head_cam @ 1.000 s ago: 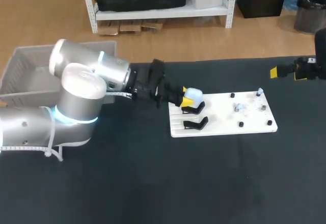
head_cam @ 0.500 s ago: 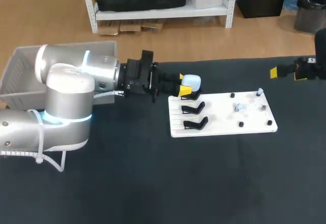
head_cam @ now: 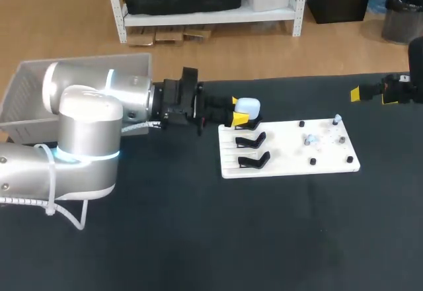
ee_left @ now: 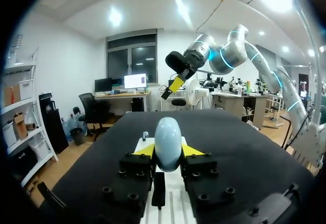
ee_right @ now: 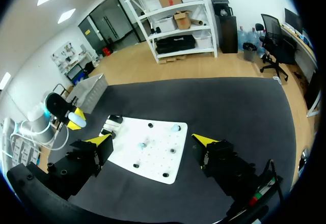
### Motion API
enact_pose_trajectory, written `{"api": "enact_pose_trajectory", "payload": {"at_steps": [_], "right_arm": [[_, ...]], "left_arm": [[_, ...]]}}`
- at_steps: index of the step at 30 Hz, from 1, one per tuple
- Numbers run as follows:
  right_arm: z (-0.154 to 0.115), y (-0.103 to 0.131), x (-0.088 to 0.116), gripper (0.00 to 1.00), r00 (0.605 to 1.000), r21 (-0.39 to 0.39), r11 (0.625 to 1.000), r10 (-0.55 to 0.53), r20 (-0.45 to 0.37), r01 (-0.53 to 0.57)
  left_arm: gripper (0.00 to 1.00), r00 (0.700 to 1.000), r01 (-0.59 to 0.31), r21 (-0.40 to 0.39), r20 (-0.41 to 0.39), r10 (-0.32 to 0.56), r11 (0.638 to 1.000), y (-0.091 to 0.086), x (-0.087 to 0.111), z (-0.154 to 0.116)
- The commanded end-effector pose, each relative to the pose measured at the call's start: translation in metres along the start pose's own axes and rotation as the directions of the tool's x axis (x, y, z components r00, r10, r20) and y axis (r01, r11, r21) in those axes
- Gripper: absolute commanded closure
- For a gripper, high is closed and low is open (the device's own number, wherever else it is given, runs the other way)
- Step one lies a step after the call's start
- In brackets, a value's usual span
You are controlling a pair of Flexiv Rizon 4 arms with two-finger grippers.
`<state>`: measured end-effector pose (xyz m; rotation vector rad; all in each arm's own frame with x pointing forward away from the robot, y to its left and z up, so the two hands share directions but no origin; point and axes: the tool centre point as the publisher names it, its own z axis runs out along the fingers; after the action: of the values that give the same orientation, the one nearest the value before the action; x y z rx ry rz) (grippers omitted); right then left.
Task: Pick up each earbud case from the left stands, insert the matching earbuds, close the lid, and place the case in the box.
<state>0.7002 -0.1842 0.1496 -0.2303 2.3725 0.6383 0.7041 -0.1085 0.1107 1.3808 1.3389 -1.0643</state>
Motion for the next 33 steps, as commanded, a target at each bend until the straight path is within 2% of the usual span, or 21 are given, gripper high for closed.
{"api": "enact_pose_trajectory", "payload": {"at_steps": [1, 8, 13, 22, 33], "right_arm": [[0.0, -0.001, 0.0, 0.0, 1.0, -0.003, 1.0, -0.001, -0.001, 0.001], [0.0, -0.001, 0.0, 0.0, 1.0, -0.003, 1.0, -0.001, -0.001, 0.001], [-0.004, 0.005, 0.002, 0.0, 1.0, -0.015, 1.0, -0.019, -0.001, 0.019], [-0.022, 0.069, 0.021, 0.0, 0.99, -0.102, 0.985, -0.139, -0.004, 0.137], [-0.008, 0.114, 0.042, 0.0, 0.974, -0.133, 0.971, -0.212, -0.083, 0.2]], "left_arm": [[1.0, 1.0, -0.002, -0.006, 0.004, 0.003, 1.0, -0.001, 0.001, 0.0], [1.0, 0.996, -0.025, -0.039, 0.088, 0.028, 0.999, -0.01, -0.008, 0.001], [1.0, 0.992, -0.003, -0.022, 0.127, 0.006, 1.0, -0.015, -0.002, 0.004], [1.0, 0.989, 0.017, 0.036, 0.147, -0.022, 0.999, -0.022, -0.001, 0.013], [1.0, 0.99, 0.049, 0.065, 0.132, -0.057, 0.997, -0.026, 0.003, 0.02]]}}
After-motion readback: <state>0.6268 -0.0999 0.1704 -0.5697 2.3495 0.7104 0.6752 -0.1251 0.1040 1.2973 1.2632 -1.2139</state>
